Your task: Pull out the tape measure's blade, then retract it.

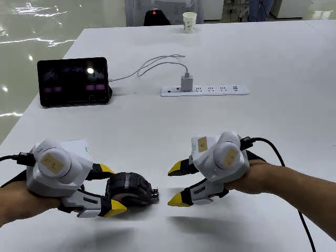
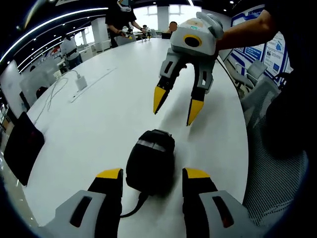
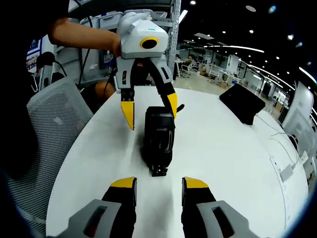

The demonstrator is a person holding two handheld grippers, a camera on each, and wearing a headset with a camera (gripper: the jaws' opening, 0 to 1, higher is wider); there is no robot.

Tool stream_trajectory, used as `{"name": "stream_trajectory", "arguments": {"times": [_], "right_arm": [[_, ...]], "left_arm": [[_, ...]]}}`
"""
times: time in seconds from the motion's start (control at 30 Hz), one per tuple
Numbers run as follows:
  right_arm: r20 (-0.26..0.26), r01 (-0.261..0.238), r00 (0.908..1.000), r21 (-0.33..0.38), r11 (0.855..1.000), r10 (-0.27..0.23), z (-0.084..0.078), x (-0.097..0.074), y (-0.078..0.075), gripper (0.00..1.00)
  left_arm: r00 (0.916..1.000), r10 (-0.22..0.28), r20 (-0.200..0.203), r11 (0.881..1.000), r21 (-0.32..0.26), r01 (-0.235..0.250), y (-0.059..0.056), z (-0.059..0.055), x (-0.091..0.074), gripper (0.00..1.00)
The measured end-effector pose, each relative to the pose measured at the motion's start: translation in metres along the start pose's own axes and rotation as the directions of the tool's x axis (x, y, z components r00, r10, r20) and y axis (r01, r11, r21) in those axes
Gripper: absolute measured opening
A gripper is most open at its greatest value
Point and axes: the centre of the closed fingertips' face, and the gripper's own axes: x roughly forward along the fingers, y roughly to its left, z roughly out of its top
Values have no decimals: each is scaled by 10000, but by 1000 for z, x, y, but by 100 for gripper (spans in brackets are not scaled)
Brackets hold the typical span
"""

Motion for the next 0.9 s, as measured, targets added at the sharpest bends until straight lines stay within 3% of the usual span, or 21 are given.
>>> {"name": "stream_trajectory", "arguments": {"times": [0.5,0.9], "right_arm": [[-338,-438,9985,33,9990,439,1,27,-1,22],[-545,-582,9967,348,9977,600,-3,37,0,17]], "left_arm": [[9983,-388,-428,9975,570,412,10,-7,9,35],[9956,-666,-657,9930,931,725,12,-9,13,28]]}}
